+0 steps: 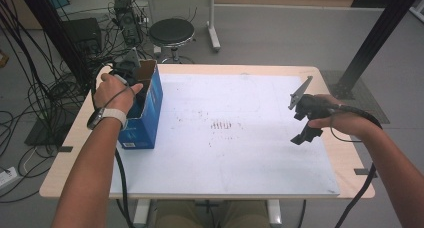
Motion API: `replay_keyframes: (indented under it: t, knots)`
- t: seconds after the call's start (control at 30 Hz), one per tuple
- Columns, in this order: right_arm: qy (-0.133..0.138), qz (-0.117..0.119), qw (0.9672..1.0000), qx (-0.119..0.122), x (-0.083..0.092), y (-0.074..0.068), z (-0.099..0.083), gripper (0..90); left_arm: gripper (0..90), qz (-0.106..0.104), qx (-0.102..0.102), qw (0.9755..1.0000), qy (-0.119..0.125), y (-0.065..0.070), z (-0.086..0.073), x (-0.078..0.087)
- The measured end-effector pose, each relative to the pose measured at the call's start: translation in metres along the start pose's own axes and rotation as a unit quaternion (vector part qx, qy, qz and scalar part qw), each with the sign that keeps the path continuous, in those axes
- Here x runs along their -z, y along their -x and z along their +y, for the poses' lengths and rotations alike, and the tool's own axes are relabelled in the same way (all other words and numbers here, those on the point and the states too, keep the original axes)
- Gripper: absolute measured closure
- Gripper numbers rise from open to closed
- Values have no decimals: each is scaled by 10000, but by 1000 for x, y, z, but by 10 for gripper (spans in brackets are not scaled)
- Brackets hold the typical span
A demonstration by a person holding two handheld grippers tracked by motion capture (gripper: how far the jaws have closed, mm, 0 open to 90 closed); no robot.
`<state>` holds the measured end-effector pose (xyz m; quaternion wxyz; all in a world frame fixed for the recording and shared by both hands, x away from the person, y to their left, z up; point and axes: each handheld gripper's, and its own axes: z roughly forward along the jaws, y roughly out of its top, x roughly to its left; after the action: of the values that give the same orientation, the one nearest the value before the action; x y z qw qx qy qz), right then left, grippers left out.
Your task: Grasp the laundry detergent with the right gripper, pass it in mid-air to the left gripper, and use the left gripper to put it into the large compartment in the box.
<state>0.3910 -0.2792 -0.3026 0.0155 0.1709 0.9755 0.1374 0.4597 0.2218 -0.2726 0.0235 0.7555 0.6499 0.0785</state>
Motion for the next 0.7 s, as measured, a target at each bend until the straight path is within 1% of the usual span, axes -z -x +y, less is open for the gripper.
replay_keyframes:
  t: [0.23, 0.7]
  knots:
    - [1, 26, 10000, -13, -1, 0, 0, 61, 381, 3, -26, 10000, -69, -1, -1, -6]
    - [-3, 25, 10000, 7, -2, -1, 2, 61, 381, -33, -15, 10000, -50, -2, -3, -8]
